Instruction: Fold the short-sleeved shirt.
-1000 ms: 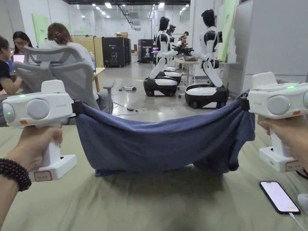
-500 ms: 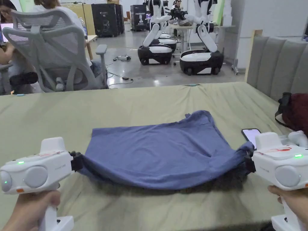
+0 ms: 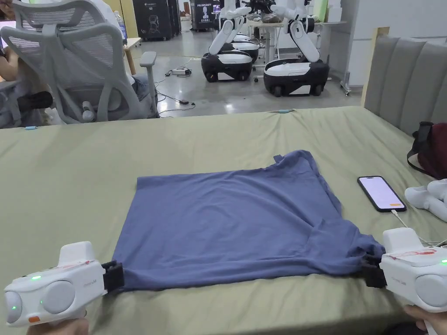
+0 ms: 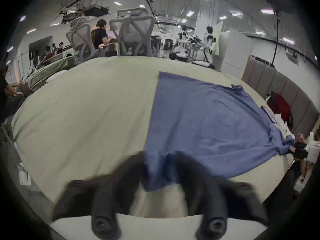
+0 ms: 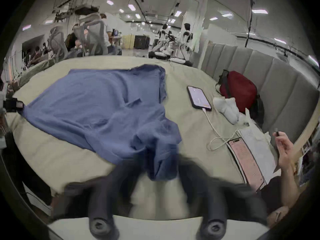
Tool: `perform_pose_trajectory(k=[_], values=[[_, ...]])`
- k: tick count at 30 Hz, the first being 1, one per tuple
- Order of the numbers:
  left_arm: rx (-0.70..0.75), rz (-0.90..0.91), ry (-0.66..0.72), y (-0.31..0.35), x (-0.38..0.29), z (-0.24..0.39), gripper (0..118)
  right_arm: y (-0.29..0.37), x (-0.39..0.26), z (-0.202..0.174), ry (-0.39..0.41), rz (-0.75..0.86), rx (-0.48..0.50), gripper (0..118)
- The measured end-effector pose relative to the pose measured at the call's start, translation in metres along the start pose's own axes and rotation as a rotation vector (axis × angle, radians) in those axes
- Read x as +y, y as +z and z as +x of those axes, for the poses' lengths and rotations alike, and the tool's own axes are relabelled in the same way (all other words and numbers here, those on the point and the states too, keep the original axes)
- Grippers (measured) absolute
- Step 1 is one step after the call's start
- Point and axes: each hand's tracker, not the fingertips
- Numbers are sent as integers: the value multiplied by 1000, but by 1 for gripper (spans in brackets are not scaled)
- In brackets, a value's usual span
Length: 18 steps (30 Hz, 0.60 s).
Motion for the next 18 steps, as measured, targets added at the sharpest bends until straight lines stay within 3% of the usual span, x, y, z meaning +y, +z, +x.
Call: perform_pose_trajectory(k=[1,2,3,5,6,7,8,9,10,11,18], values=[[-14,8,1,2,4,-1,103,3,1,0,-16,17,11,114],[-11,20,5,5,7,0,118,8,1,-2,-28,35,18,118],[-32,89,10,14,10,2,108,16,4,-3,-29,88,20,110],[-13,95,0,23,16,10,109,19,10,-4,-39,71,19,109],[-3,87,0,23,22,12,106,21,13,-9,-37,79,16,102],[2,86,2,24,25,13,95,23,14,-10,-31,99,13,90],[4,93,3,25,25,12,75,25,15,-12,-23,117,6,73],[1,103,4,27,26,12,32,26,16,-13,-26,127,-2,36],[5,108,2,28,27,14,4,27,18,-18,-27,128,-5,12],[17,111,-5,28,28,16,0,27,18,-18,-31,132,-6,0],[16,86,-33,27,15,18,0,23,20,-27,-12,110,-37,0]])
